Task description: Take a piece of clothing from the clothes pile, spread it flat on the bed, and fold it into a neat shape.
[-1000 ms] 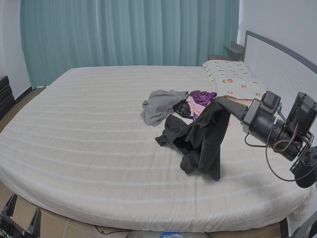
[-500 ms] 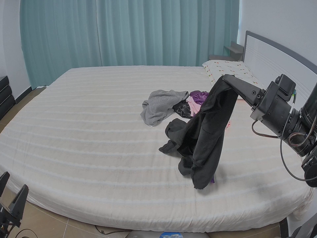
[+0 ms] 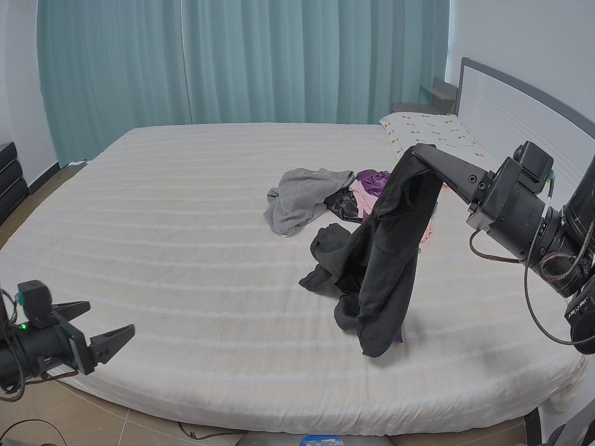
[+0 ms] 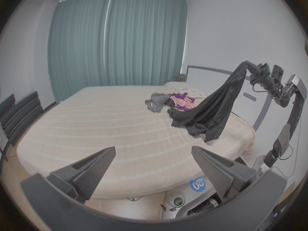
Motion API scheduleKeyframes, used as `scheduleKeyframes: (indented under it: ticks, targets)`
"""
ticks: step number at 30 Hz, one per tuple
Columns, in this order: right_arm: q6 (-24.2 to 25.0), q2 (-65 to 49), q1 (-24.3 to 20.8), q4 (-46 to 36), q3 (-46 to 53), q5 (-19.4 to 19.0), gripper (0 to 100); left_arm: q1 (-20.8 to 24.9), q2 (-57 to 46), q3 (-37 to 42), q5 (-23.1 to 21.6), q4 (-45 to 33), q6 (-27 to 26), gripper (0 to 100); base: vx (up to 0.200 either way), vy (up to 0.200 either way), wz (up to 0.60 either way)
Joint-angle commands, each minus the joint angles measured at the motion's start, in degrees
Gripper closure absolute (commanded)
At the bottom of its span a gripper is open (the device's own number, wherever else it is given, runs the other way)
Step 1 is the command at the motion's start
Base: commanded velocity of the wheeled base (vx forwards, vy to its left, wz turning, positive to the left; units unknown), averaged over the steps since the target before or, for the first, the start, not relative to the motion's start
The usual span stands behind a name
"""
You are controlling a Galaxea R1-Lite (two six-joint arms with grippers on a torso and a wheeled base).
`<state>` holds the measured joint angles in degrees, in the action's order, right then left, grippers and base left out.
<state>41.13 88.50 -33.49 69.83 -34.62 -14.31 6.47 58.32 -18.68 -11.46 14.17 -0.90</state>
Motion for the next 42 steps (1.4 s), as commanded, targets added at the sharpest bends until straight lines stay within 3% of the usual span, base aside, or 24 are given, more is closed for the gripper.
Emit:
scheduleKeyframes:
  ticks: [1,5,18,28,33,42]
  targets:
    - [-0.3,2.2,-0.1,0.1,-0.1,-0.1,100,12.0,34.9,-4.1,2.1,18.8,8.5,0,0.0,0.0,0.0]
    - [-0.3,2.1,0.0,-0.1,-0.4,-0.2,100,16.6,45.5,-9.3,7.1,21.3,11.4,0,0.0,0.0,0.0]
    - [-0.1,-0.4,-0.1,0.5,-0.1,-0.5,100,28.2,61.7,-25.4,9.2,22.6,16.4,0,0.0,0.0,0.0]
    - [0.0,-1.8,-0.1,0.4,-0.2,-0.5,100,29.3,71.1,-34.9,12.3,25.7,16.5,0,0.0,0.0,0.0]
    - [0.0,-2.5,-0.2,0.2,-0.5,-0.5,100,28.8,77.3,-43.7,14.6,26.4,17.1,0,0.0,0.0,0.0]
    - [0.1,-3.0,-0.1,0.0,-0.6,-1.7,100,28.3,88.5,-58.9,14.4,25.7,18.0,0,0.0,0.0,0.0]
